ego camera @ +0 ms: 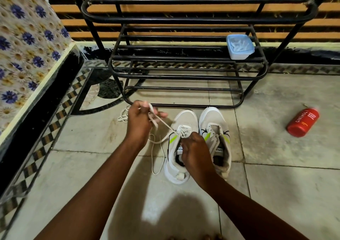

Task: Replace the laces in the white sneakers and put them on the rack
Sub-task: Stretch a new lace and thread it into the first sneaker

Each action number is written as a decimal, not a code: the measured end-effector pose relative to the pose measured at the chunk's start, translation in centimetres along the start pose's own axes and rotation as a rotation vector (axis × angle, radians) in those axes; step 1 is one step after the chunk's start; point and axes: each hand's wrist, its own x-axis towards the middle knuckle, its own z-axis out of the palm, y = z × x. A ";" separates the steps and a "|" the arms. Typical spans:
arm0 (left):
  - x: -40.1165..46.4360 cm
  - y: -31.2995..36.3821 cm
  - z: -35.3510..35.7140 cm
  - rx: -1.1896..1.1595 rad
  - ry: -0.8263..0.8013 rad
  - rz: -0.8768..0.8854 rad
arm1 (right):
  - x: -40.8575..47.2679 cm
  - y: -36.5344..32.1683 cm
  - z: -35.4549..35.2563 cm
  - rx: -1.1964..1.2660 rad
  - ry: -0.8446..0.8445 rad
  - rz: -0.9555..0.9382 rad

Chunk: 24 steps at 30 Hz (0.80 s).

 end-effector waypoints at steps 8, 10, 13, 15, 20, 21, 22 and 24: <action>0.6 -3.0 -2.9 1.405 -0.694 0.888 | 0.0 -0.3 -0.1 -0.016 -0.002 0.002; 0.6 -3.3 -2.8 1.239 -0.556 0.855 | 0.0 -0.3 -0.2 -0.018 0.009 -0.004; 0.1 -1.6 -1.8 0.724 -0.240 0.568 | -0.2 -0.3 -0.4 -0.019 0.005 -0.005; -0.1 -0.4 -0.8 0.300 -0.103 0.266 | -0.2 -0.3 -0.2 -0.019 0.000 0.004; 0.3 0.5 -1.3 0.367 -0.079 0.279 | -0.3 -0.3 -0.1 -0.031 -0.011 0.009; 0.6 0.0 -1.9 0.616 -0.140 0.439 | -0.3 -0.4 -0.1 -0.031 -0.015 0.014; 1.2 -0.8 -2.5 0.826 -0.195 0.553 | -0.3 -0.4 -0.2 -0.030 -0.020 0.017; 1.9 -1.9 -3.2 1.113 -0.310 0.617 | -0.2 -0.5 -0.2 -0.037 -0.024 0.022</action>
